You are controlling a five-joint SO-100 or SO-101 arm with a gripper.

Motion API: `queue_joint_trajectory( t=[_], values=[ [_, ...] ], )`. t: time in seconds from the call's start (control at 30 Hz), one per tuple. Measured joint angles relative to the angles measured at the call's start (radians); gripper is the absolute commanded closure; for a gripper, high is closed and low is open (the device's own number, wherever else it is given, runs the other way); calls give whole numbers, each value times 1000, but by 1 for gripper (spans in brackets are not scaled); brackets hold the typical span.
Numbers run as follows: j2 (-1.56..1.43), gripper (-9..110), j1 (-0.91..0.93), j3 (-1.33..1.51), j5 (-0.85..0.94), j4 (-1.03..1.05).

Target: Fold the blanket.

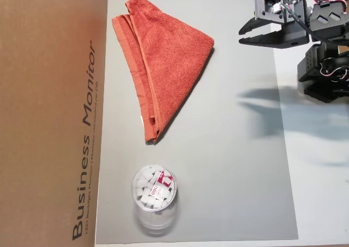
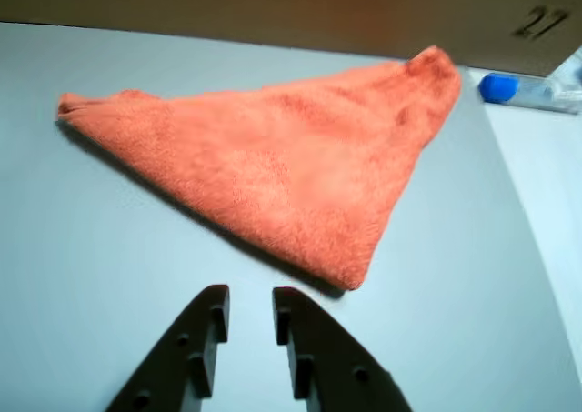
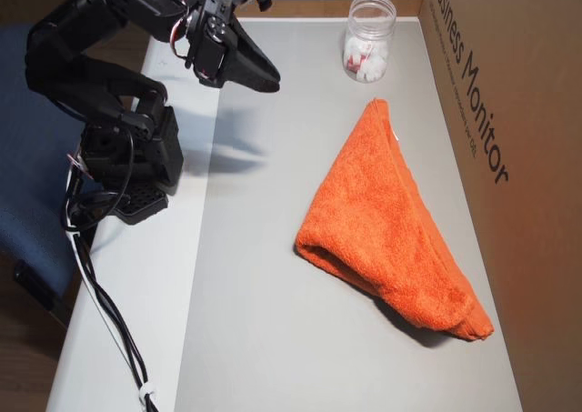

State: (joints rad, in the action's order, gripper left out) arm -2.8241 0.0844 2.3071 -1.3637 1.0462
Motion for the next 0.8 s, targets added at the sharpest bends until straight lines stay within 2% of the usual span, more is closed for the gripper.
queue_joint_trajectory(
  t=[0.2, 0.33, 0.8],
  values=[
    [-41, 98, -32, 11, -11, 98],
    [-75, 98, -55, 54, -84, 138],
    [-224, 98, -109, 261, -101, 143]
  ],
)
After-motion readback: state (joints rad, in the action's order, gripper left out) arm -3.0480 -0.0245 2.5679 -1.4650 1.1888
